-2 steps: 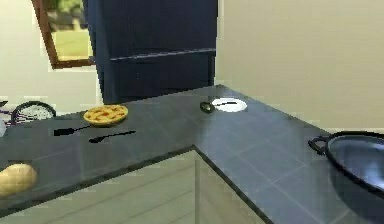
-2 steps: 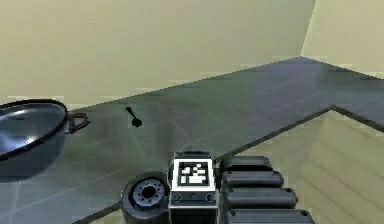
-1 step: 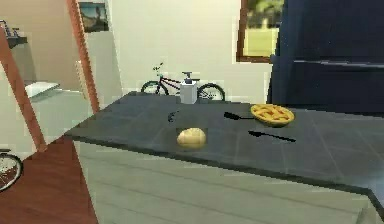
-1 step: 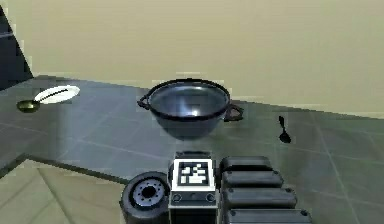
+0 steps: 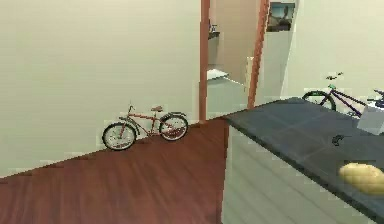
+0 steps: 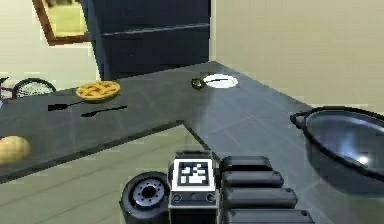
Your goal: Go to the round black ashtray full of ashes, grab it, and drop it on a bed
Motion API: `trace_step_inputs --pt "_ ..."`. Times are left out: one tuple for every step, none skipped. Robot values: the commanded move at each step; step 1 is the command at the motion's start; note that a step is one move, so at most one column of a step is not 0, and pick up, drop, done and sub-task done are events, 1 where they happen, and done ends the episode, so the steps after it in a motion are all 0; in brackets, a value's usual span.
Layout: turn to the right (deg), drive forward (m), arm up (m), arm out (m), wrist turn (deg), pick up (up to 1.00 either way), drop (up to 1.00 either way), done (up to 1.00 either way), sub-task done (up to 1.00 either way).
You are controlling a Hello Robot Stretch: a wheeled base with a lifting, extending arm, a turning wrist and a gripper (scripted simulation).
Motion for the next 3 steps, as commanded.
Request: trace_step_inputs --pt "-21.0 0.0 0.0 0.0 0.0 0.0 0.0 0.0 0.0" --pt "0.0 1.0 0.0 0.0 0.0 0.0 0.0 0.0 0.0" --pt "-9.0 0.0 0.0 0.0 0.0 0.0 0.0 0.0 0.0"
